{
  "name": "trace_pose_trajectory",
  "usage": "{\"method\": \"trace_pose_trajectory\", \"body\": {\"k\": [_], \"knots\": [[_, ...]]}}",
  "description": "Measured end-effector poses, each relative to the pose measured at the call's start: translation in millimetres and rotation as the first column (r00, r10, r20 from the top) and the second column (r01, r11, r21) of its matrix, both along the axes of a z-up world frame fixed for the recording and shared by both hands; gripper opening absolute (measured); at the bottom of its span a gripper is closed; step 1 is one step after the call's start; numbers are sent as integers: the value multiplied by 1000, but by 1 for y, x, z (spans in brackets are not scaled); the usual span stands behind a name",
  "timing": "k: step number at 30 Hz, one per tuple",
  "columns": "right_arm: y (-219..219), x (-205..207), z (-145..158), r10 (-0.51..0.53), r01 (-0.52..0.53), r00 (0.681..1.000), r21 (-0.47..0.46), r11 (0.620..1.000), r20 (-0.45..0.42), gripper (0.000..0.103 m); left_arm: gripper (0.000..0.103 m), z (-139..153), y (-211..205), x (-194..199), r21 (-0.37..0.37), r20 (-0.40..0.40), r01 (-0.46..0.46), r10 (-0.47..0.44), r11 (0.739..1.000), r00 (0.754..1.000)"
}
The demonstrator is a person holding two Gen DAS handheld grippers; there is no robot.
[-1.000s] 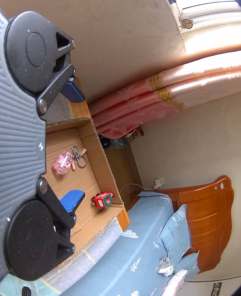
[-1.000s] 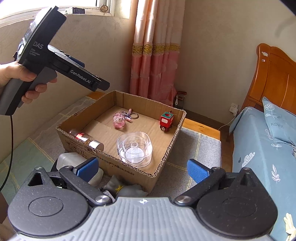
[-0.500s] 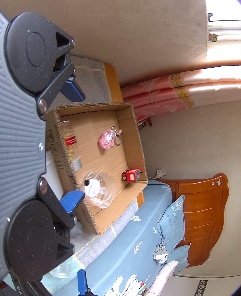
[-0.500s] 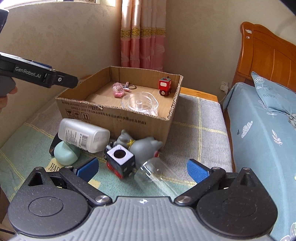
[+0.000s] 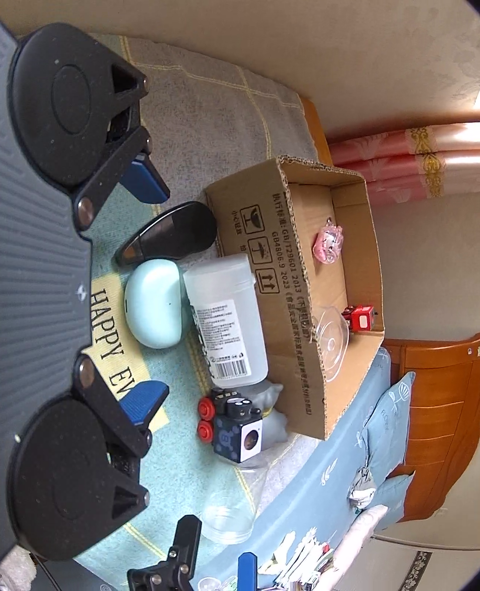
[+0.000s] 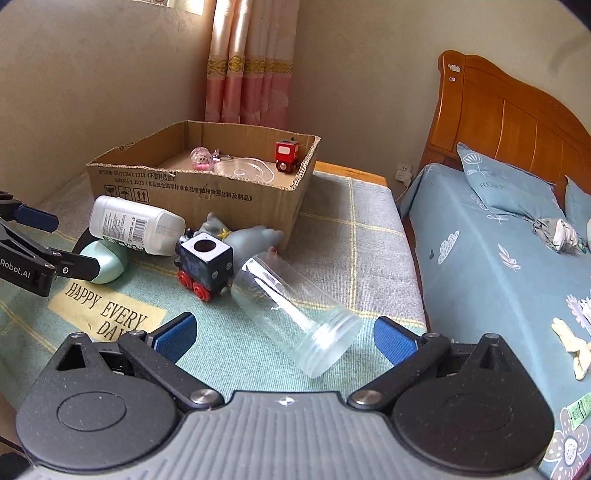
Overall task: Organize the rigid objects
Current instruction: 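Move the left tool back toward the white bottle, then grasp the white bottle with the left tool and lift it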
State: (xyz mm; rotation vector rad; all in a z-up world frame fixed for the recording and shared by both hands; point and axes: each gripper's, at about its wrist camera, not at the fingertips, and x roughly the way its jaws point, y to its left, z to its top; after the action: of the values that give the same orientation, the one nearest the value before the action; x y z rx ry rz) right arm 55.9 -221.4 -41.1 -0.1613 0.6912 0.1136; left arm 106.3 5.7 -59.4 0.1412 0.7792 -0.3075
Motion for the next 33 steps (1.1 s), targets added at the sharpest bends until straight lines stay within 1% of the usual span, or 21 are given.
{"method": "trace_pose_trajectory", "body": {"k": [6, 11, 14, 17, 22, 26, 28, 31, 33], "knots": [[-6, 5, -20, -31, 32, 997, 18, 999, -70, 103, 101, -4, -6, 4, -13, -9, 13, -13, 1000, 1000], [-7, 12, -35, -28, 31, 993, 18, 999, -117, 103, 101, 3, -12, 11, -27, -5, 16, -16, 1000, 1000], [-11, 15, -38, -21, 30, 991, 71, 997, -129, 103, 101, 6, -17, 18, -41, -9, 18, -19, 999, 1000], [-12, 17, -39, -10, 19, 993, 75, 997, -119, 103, 101, 7, -23, 27, -47, -19, 12, -13, 999, 1000], [-9, 22, -38, 13, -4, 993, 77, 997, -120, 103, 101, 10, -29, 40, -46, -13, -1, 0, 999, 1000], [-1, 25, -36, 69, -58, 988, 85, 995, -138, 103, 101, 10, -32, 48, -32, -13, -20, 19, 999, 1000], [1, 22, -36, 87, -78, 987, 69, 995, -137, 103, 101, 9, -32, 50, -32, -14, -21, 20, 999, 1000], [-6, 21, -34, 91, -78, 986, 99, 992, -136, 103, 102, 8, -33, 55, -16, -15, -28, 28, 999, 999], [-12, 27, -32, 69, -56, 989, 104, 993, -131, 103, 102, 7, -33, 57, -18, -17, -28, 28, 999, 999]]}}
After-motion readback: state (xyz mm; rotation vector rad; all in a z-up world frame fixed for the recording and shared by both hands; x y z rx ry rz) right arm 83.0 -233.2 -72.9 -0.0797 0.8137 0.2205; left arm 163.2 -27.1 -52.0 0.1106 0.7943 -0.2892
